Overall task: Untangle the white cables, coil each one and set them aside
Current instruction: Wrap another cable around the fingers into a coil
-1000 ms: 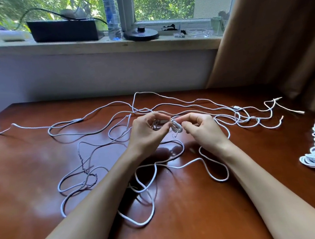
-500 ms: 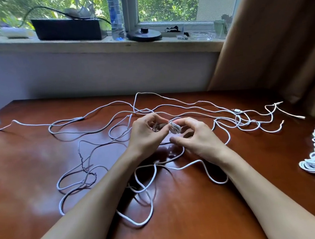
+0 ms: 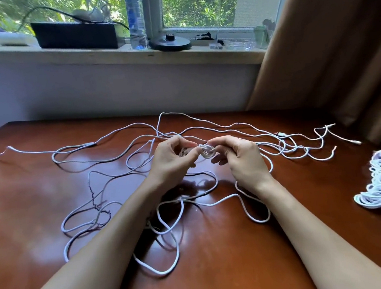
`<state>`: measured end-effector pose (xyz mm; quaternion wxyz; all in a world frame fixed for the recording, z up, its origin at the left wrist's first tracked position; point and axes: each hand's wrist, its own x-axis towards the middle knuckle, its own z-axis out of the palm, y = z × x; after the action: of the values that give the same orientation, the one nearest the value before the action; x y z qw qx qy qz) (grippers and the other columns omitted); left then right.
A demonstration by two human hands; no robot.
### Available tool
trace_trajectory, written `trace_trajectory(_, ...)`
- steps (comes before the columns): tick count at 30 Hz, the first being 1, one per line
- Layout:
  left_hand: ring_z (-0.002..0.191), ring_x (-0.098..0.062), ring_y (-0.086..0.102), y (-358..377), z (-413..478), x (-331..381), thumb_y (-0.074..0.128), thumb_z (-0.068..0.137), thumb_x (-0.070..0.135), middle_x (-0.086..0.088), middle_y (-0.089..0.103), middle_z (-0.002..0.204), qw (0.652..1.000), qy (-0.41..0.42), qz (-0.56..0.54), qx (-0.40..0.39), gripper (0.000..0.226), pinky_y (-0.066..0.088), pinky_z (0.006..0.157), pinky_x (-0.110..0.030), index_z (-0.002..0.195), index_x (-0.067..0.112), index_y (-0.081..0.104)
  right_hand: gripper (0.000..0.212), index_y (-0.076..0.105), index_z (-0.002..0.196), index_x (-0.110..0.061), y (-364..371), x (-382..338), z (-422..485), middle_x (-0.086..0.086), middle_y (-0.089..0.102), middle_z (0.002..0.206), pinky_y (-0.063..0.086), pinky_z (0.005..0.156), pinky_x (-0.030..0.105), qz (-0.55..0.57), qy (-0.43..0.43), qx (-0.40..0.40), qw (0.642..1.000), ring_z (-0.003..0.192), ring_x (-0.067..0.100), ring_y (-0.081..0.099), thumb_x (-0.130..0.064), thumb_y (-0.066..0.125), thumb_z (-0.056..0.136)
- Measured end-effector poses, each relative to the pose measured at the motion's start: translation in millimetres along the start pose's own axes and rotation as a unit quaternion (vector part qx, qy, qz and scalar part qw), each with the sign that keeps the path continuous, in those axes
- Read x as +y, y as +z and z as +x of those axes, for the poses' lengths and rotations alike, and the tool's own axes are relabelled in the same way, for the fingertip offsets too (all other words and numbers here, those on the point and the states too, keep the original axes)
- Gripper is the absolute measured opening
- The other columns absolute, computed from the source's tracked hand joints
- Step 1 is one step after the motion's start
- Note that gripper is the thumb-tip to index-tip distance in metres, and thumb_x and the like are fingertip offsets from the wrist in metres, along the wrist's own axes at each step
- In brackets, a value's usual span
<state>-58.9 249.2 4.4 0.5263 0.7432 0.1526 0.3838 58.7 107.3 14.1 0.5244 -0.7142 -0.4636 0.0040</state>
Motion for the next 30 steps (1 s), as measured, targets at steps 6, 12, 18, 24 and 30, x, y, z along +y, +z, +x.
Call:
trace_trajectory(6, 0.055, -0.009, 0.054, -2, -3, 5, 0.076, 0.088, 0.006, 0.010, 0.056, 0.059, 0.999, -0.003, -0.030, -0.039, 0.009, 0.055, 0.055, -0.027, 0.086, 0.003, 0.068, 0.025, 0.074, 0.097, -0.014, 0, -4, 3, 0.004, 0.075, 0.083, 0.059, 0.064, 0.028, 0.067, 0.045, 0.059, 0.995, 0.070, 0.016, 0.075, 0.002, 0.054, 0.098)
trace_trajectory(12, 0.052, -0.005, 0.052, 1, -5, 14, 0.074, 0.088, 0.003, 0.016, 0.057, 0.053, 0.996, 0.003, -0.047, -0.073, 0.014, 0.053, 0.054, -0.025, 0.083, 0.012, 0.064, 0.023, 0.071, 0.096, -0.014, -3, -8, 6, 0.011, 0.075, 0.084, 0.057, 0.059, 0.024, 0.216, 0.135, 0.070, 0.965, 0.065, 0.019, 0.074, -0.002, 0.053, 0.102)
trace_trajectory(18, 0.053, -0.007, 0.054, -1, -6, 12, 0.075, 0.088, 0.002, 0.014, 0.059, 0.055, 0.996, -0.006, -0.043, -0.081, 0.013, 0.050, 0.053, -0.025, 0.083, 0.010, 0.066, 0.023, 0.072, 0.100, -0.016, -5, -1, 6, 0.010, 0.075, 0.088, 0.057, 0.063, 0.025, 0.230, 0.140, 0.028, 0.963, 0.067, 0.017, 0.073, -0.004, 0.052, 0.103)
trace_trajectory(24, 0.053, -0.010, 0.055, -6, -4, 3, 0.077, 0.087, 0.008, 0.010, 0.059, 0.058, 0.998, -0.020, -0.024, -0.052, 0.011, 0.050, 0.054, -0.026, 0.083, 0.007, 0.067, 0.023, 0.075, 0.106, -0.017, -8, 14, 7, 0.000, 0.076, 0.097, 0.057, 0.083, 0.029, 0.030, 0.006, -0.020, 0.999, 0.084, 0.018, 0.072, -0.004, 0.058, 0.100)
trace_trajectory(30, 0.053, -0.012, 0.056, -5, -2, 2, 0.078, 0.086, 0.008, -0.006, 0.060, 0.065, 0.999, -0.018, -0.020, -0.036, 0.012, 0.052, 0.053, -0.026, 0.082, 0.011, 0.067, 0.017, 0.073, 0.111, -0.017, -4, 11, 3, -0.006, 0.072, 0.102, 0.056, 0.079, 0.028, -0.038, -0.045, -0.017, 0.998, 0.085, 0.009, 0.069, -0.013, 0.062, 0.099)
